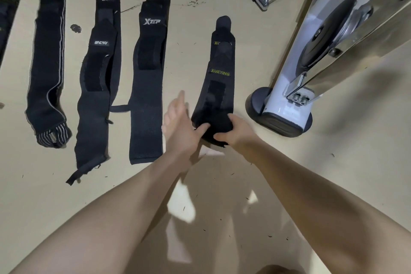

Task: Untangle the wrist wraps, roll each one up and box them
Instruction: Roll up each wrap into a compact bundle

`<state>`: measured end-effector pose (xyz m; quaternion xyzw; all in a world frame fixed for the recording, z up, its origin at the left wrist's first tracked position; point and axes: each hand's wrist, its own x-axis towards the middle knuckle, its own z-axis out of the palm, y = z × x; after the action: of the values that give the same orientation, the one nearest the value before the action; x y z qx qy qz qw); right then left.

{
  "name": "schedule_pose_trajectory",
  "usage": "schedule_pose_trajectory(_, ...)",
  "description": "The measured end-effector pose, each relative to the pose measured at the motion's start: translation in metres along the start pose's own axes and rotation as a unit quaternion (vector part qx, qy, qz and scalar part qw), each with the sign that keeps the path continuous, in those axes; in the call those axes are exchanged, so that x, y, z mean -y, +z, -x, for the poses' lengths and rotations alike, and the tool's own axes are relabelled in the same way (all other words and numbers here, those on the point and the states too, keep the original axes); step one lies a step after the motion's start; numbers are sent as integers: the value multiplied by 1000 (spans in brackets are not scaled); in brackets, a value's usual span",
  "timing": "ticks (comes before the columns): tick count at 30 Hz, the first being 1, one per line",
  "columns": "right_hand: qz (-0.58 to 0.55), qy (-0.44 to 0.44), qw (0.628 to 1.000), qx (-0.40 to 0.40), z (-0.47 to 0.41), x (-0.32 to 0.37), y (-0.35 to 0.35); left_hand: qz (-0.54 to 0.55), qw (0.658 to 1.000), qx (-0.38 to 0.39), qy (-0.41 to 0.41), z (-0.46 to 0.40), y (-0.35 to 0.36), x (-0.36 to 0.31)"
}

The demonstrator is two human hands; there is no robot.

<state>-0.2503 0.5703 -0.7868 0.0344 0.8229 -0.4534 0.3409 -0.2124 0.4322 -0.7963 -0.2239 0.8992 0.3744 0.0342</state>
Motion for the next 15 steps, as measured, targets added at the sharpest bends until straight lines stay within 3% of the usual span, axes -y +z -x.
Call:
schedule_pose_trajectory(2,-152,1,988,27,9,12,-8,104,981,52,-158,1,-3,-7)
schedule_pose_trajectory(3,-234,2,971,49,15,19,-12,208,941,105,-247,1,-4,-12)
schedule_pose_trajectory(5,-376,22,924,68,23,33,-20,396,809,195,-388,1,-7,-20)
schedule_pose_trajectory(7,-474,43,877,72,27,43,-30,491,726,252,-410,2,-10,-28)
schedule_pose_trajectory(10,-544,53,833,86,35,51,-44,631,638,269,-350,0,-14,-43)
schedule_pose_trajectory(13,-549,32,829,98,44,50,-54,693,606,210,-328,-12,-19,-55)
schedule_pose_trajectory(15,-511,22,854,93,50,44,-53,639,657,218,-335,-15,-21,-54)
